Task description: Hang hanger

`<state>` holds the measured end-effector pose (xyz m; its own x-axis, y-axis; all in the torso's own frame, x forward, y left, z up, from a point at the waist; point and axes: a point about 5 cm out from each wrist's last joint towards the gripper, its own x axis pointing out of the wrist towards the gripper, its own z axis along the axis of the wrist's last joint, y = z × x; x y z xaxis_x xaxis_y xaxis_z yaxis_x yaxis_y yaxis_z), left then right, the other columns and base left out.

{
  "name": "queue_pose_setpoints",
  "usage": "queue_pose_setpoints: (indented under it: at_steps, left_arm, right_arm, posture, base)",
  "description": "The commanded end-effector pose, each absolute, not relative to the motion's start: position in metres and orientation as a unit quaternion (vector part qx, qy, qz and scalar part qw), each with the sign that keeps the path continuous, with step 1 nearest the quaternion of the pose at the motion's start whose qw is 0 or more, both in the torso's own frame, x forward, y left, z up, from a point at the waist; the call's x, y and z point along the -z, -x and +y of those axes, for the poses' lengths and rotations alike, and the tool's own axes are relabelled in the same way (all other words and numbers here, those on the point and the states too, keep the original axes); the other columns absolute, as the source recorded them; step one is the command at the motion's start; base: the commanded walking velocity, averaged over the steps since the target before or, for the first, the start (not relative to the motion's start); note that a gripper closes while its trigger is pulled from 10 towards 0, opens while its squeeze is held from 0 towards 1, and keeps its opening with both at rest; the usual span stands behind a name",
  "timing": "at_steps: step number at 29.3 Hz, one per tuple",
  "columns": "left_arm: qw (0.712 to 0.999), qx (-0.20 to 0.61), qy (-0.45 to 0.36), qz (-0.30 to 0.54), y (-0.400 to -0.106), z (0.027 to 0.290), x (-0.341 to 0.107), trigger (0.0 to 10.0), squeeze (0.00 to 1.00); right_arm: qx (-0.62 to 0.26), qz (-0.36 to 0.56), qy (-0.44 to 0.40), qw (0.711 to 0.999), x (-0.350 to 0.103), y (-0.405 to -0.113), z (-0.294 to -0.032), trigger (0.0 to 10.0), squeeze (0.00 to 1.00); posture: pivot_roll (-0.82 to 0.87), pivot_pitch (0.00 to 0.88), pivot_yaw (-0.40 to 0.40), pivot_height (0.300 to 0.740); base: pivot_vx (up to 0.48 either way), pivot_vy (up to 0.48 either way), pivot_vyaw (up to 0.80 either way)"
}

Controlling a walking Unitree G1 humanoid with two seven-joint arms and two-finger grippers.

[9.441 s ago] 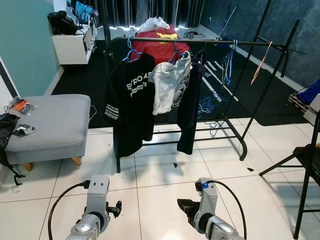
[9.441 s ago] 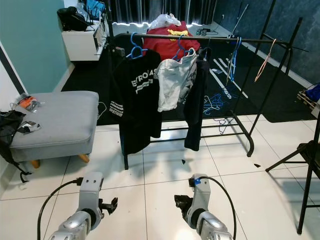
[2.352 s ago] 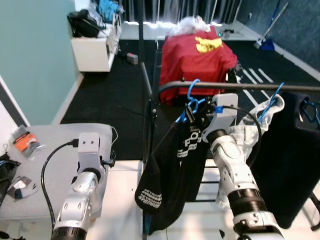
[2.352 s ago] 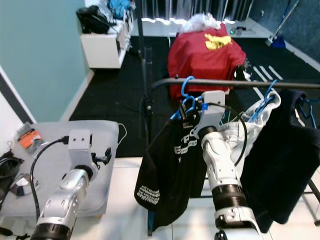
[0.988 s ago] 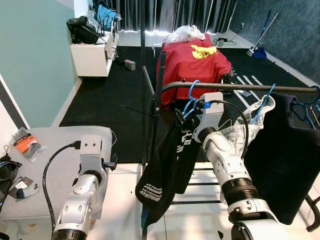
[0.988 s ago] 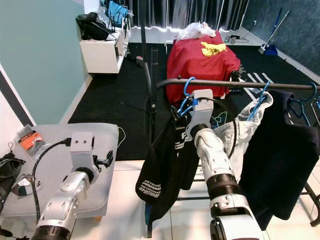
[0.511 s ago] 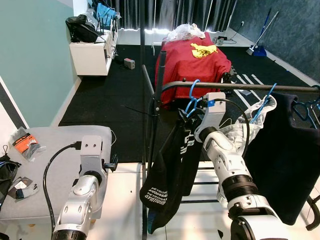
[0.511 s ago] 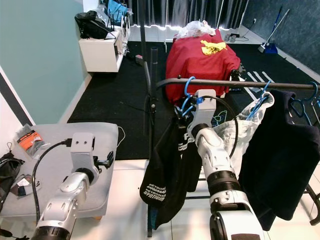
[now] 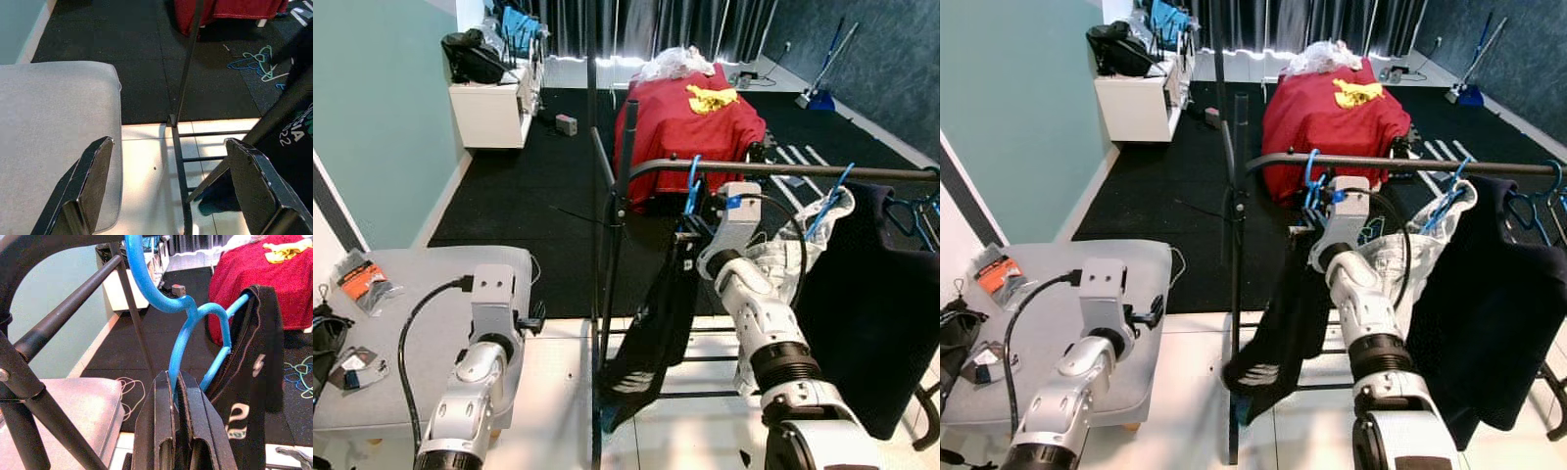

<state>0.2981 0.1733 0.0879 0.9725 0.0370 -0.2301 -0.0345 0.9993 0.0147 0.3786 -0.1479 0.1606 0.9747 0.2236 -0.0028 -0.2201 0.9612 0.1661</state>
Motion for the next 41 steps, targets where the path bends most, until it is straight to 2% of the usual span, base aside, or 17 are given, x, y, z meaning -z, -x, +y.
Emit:
queue_pose_setpoints:
  at_steps: [1, 3, 4, 5, 6, 7, 8, 9, 10, 14, 15, 16, 17, 41]
  left_arm:
    - [0.992, -0.014, -0.012, 0.126, -0.296, 0.175, -0.085, 10.0, 0.0]
    - [0.992, -0.012, -0.012, 0.126, -0.296, 0.174, -0.085, 10.0, 0.0]
    - [0.992, -0.012, -0.012, 0.126, -0.296, 0.174, -0.085, 10.0, 0.0]
    - [0.992, -0.012, -0.012, 0.126, -0.296, 0.174, -0.085, 10.0, 0.0]
    - [0.992, -0.011, -0.012, 0.126, -0.296, 0.174, -0.085, 10.0, 0.0]
    - [0.992, -0.011, -0.012, 0.126, -0.296, 0.174, -0.085, 10.0, 0.0]
    - [0.992, -0.01, -0.012, 0.126, -0.296, 0.174, -0.085, 10.0, 0.0]
    - [0.992, -0.01, -0.012, 0.126, -0.296, 0.174, -0.085, 10.0, 0.0]
    - [0.992, -0.01, -0.011, 0.126, -0.297, 0.173, -0.085, 10.0, 0.0]
    - [0.992, -0.009, -0.011, 0.125, -0.296, 0.173, -0.085, 10.0, 0.0]
    - [0.992, -0.008, -0.011, 0.125, -0.296, 0.173, -0.085, 10.0, 0.0]
    - [0.992, -0.007, -0.011, 0.125, -0.296, 0.173, -0.085, 10.0, 0.0]
    - [0.992, -0.006, -0.01, 0.125, -0.296, 0.173, -0.085, 10.0, 0.0]
    - [0.992, 0.006, -0.009, 0.126, -0.296, 0.171, -0.084, 10.0, 0.0]
  right_arm:
    - [-0.107, 0.021, -0.087, 0.99, -0.159, -0.38, -0.15, 1.7, 0.0]
    - [-0.106, 0.021, -0.087, 0.99, -0.159, -0.381, -0.15, 1.7, 0.0]
    - [-0.105, 0.021, -0.086, 0.991, -0.159, -0.381, -0.15, 2.5, 0.0]
    - [-0.105, 0.021, -0.086, 0.991, -0.159, -0.381, -0.15, 2.5, 0.0]
    - [-0.104, 0.02, -0.085, 0.991, -0.159, -0.381, -0.151, 5.2, 0.0]
    - [-0.104, 0.02, -0.085, 0.991, -0.159, -0.381, -0.151, 5.2, 0.0]
    - [-0.104, 0.02, -0.085, 0.991, -0.159, -0.381, -0.151, 7.4, 0.04]
    - [-0.104, 0.02, -0.085, 0.991, -0.159, -0.381, -0.151, 7.4, 0.04]
    - [-0.103, 0.021, -0.085, 0.991, -0.159, -0.381, -0.152, 10.0, 1.0]
    - [-0.104, 0.022, -0.086, 0.991, -0.16, -0.382, -0.152, 10.0, 1.0]
    - [-0.105, 0.024, -0.085, 0.991, -0.16, -0.382, -0.151, 10.0, 0.85]
    - [-0.106, 0.026, -0.084, 0.99, -0.16, -0.383, -0.151, 10.0, 0.34]
    - [-0.107, 0.028, -0.084, 0.99, -0.159, -0.383, -0.151, 10.0, 0.0]
    - [-0.123, 0.07, -0.1, 0.985, -0.148, -0.385, -0.154, 10.0, 0.0]
  posture:
    - [-0.07, 0.0, -0.041, 0.74]
    - [-0.07, 0.0, -0.042, 0.74]
    - [-0.07, 0.0, -0.042, 0.74]
    - [-0.07, 0.0, -0.042, 0.74]
    - [-0.07, 0.0, -0.043, 0.74]
    - [-0.07, 0.0, -0.043, 0.74]
    - [-0.07, 0.0, -0.043, 0.74]
    - [-0.07, 0.0, -0.043, 0.74]
    - [-0.06, 0.0, -0.043, 0.74]
    - [-0.07, 0.0, -0.043, 0.74]
    - [-0.07, 0.0, -0.043, 0.74]
    - [-0.07, 0.0, -0.042, 0.74]
    - [-0.07, 0.0, -0.042, 0.74]
    - [-0.06, 0.0, -0.043, 0.74]
  base:
    - [0.0, 0.0, 0.0]
    - [0.0, 0.0, 0.0]
    - [0.0, 0.0, 0.0]
    - [0.0, 0.0, 0.0]
    - [0.0, 0.0, 0.0]
    - [0.0, 0.0, 0.0]
    - [0.0, 0.0, 0.0]
    - [0.0, 0.0, 0.0]
    - [0.0, 0.0, 0.0]
    - [0.0, 0.0, 0.0]
    - [0.0, 0.0, 0.0]
    - [0.0, 0.0, 0.0]
    - [0.0, 0.0, 0.0]
    - [0.0, 0.0, 0.0]
